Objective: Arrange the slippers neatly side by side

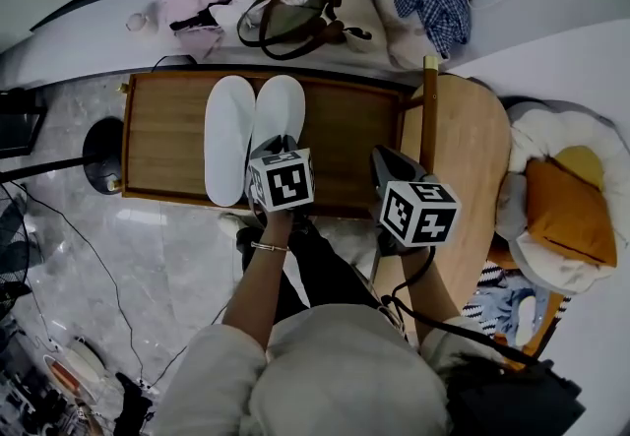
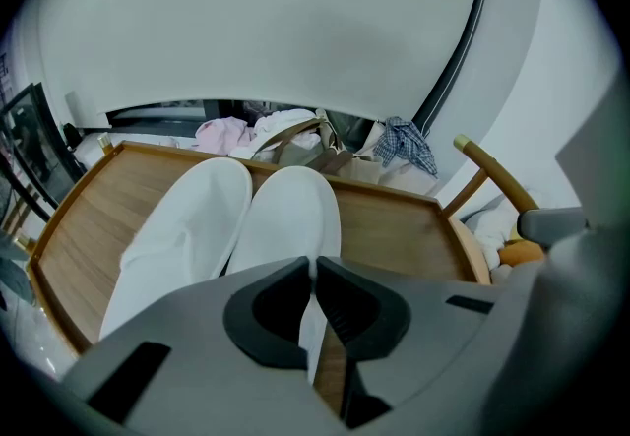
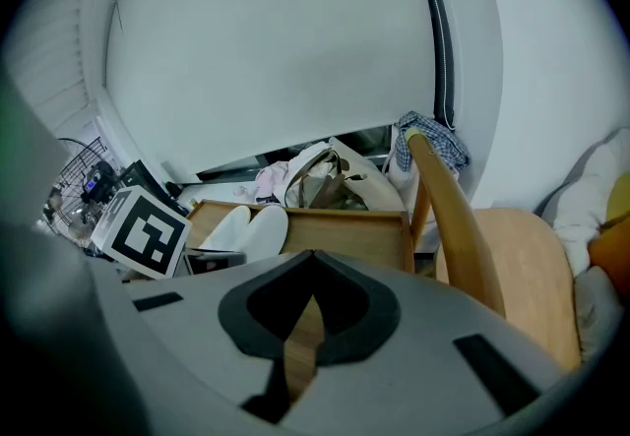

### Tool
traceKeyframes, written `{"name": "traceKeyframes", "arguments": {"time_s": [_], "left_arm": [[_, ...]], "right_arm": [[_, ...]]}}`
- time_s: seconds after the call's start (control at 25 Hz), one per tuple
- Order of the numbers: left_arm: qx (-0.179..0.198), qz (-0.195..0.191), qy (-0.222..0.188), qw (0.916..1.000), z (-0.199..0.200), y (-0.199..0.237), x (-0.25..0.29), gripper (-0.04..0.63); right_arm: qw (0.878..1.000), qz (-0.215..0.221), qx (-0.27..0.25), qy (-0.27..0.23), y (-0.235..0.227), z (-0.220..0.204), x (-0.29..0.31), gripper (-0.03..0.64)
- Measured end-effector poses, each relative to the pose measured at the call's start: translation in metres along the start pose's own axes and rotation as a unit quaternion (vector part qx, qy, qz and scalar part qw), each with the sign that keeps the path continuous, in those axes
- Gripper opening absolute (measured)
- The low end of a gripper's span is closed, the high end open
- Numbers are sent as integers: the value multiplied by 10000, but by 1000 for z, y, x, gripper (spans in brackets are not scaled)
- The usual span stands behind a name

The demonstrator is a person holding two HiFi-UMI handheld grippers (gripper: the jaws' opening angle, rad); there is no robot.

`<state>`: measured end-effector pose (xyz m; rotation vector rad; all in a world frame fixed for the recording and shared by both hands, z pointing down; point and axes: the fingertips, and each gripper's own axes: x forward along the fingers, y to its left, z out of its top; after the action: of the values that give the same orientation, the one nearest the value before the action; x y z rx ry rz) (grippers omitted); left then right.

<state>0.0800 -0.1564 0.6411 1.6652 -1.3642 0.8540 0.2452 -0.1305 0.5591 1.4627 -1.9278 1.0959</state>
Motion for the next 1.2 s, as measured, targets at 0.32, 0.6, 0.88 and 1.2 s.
{"name": "traceKeyframes", "arguments": {"time_s": [0.32,0.6,0.88,1.2], "left_arm": [[-73,-50,-3,10000,-1,5,6,34],[-79,-174,27,9998,-1,2,6,37],[-9,-410,37,9992,1,-4,2,72],[138,-650,1,9978,6,-6,-11,120]], "right_arm": [[10000,13,53,22,-1,-3,3,34],[10000,18,97,17,-2,-3,3,34],[9999,-2,152,-45,1,-1,1,34],[9995,-82,230,-193,7,4,-7,34]]}}
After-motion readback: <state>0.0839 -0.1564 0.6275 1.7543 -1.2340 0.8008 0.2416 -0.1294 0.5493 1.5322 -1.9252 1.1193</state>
